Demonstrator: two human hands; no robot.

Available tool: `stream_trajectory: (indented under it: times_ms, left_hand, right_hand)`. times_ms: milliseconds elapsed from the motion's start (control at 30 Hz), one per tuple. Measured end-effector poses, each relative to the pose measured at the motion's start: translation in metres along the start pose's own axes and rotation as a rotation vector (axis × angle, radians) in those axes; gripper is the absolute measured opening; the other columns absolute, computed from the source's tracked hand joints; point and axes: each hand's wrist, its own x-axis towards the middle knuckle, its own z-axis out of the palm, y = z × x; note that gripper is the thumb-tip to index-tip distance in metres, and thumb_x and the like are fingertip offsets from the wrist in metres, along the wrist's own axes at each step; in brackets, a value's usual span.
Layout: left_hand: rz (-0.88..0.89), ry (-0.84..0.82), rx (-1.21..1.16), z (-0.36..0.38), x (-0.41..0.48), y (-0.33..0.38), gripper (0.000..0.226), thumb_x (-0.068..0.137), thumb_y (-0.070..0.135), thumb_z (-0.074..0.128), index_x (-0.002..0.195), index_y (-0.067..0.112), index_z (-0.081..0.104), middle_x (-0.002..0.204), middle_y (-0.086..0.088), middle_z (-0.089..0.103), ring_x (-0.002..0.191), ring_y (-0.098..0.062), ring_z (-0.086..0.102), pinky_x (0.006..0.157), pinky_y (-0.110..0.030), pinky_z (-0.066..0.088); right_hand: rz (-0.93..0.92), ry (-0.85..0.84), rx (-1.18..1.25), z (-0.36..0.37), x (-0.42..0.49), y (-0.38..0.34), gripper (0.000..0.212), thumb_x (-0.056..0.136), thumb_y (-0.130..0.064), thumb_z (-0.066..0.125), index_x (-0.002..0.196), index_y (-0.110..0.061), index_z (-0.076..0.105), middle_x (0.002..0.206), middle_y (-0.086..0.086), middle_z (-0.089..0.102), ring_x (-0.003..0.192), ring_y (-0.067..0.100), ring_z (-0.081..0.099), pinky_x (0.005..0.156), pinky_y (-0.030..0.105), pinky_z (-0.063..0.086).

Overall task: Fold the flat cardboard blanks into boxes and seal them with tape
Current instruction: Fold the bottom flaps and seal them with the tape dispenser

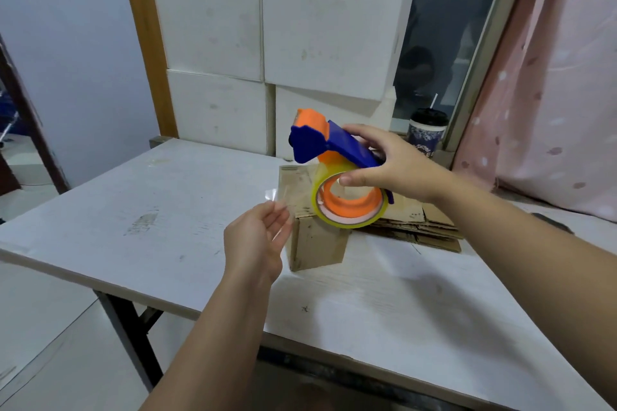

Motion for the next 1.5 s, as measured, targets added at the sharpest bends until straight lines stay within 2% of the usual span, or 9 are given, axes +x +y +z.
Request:
stream_trajectory:
  times_ms: [200,300,433,667,800,1033,1233,1367,1500]
  left_hand:
    - [0.022,0.040,0.012,-0.003,-0.011,-0.005,0.010,0.096,0.013,0.052,0.088,0.014,0.059,0.076,0.005,0.072,0.089,-0.006,0.065,0.076,-0.047,0.046]
    - [-0.032,0.076,-0.106,0.003,-0.017,-0.012,0.009,0.096,0.013,0.051,0.091,0.014,0.057,0.081,0.004,0.071,0.088,-0.005,0.064,0.083,-0.058,0.041]
    - [-0.057,0.095,-0.185,0.008,-0.014,-0.018,0.011,0.097,0.013,0.051,0.105,0.010,0.056,0.087,0.001,0.069,0.085,-0.007,0.064,0.086,-0.057,0.043]
    - [-0.082,0.077,-0.167,-0.001,-0.008,-0.021,0.008,0.097,0.014,0.051,0.093,0.011,0.057,0.087,0.000,0.069,0.084,-0.008,0.063,0.077,-0.056,0.046]
    - [-0.051,0.094,-0.118,-0.004,-0.010,-0.024,0.005,0.096,0.011,0.052,0.094,0.009,0.057,0.088,-0.002,0.069,0.084,-0.008,0.064,0.075,-0.050,0.050]
    - [0.033,0.137,0.157,-0.013,-0.010,-0.033,0.011,0.091,0.015,0.055,0.086,0.015,0.065,0.072,0.010,0.073,0.089,-0.006,0.064,0.067,-0.034,0.054]
    - [-0.181,0.182,0.064,-0.013,-0.005,-0.025,0.009,0.085,0.030,0.068,0.085,0.021,0.066,0.091,0.006,0.066,0.088,-0.014,0.063,0.063,-0.040,0.050]
    - [-0.199,0.144,0.129,-0.014,-0.002,-0.020,0.020,0.083,0.043,0.068,0.086,0.023,0.066,0.094,0.010,0.066,0.090,-0.014,0.064,0.080,-0.051,0.040]
    - [-0.171,0.116,0.137,-0.013,-0.002,-0.021,0.009,0.088,0.029,0.065,0.088,0.020,0.065,0.097,0.008,0.067,0.096,-0.014,0.062,0.093,-0.039,0.037]
  right_hand:
    - [-0.041,0.082,0.113,0.009,-0.002,0.006,0.051,0.065,-0.040,0.075,0.107,-0.052,0.049,0.098,-0.033,0.062,0.091,-0.011,0.059,0.070,0.005,0.046]
    - [-0.050,0.153,0.161,0.014,-0.003,0.014,0.054,0.065,-0.045,0.073,0.115,-0.041,0.054,0.105,-0.014,0.064,0.095,0.005,0.062,0.078,0.018,0.050]
    - [-0.062,0.187,0.168,0.016,-0.006,0.017,0.056,0.062,-0.060,0.067,0.112,-0.039,0.057,0.110,0.001,0.066,0.101,0.019,0.062,0.087,0.034,0.053]
    - [-0.059,0.125,0.082,0.014,-0.001,0.014,0.038,0.070,-0.046,0.072,0.104,-0.045,0.057,0.096,-0.019,0.066,0.089,0.003,0.063,0.072,0.014,0.052]
    - [-0.064,0.044,0.036,0.001,0.006,0.005,0.037,0.067,-0.045,0.076,0.101,-0.044,0.062,0.099,-0.008,0.068,0.088,0.011,0.064,0.077,0.020,0.052]
    - [-0.047,-0.039,-0.020,0.003,0.018,0.001,0.036,0.066,-0.045,0.075,0.099,-0.046,0.059,0.098,-0.014,0.067,0.090,0.004,0.063,0.075,0.012,0.049]
    - [-0.052,0.020,0.038,0.009,0.016,0.007,0.048,0.070,-0.044,0.070,0.116,-0.035,0.060,0.100,-0.007,0.067,0.091,0.008,0.063,0.078,0.017,0.049]
    - [-0.035,0.067,0.109,0.010,0.012,0.016,0.049,0.071,-0.041,0.071,0.118,-0.036,0.059,0.100,-0.008,0.068,0.094,0.011,0.063,0.083,0.025,0.050]
    - [-0.034,0.112,0.168,0.012,0.005,0.022,0.049,0.073,-0.038,0.070,0.120,-0.039,0.057,0.108,-0.007,0.069,0.101,0.014,0.064,0.094,0.036,0.051]
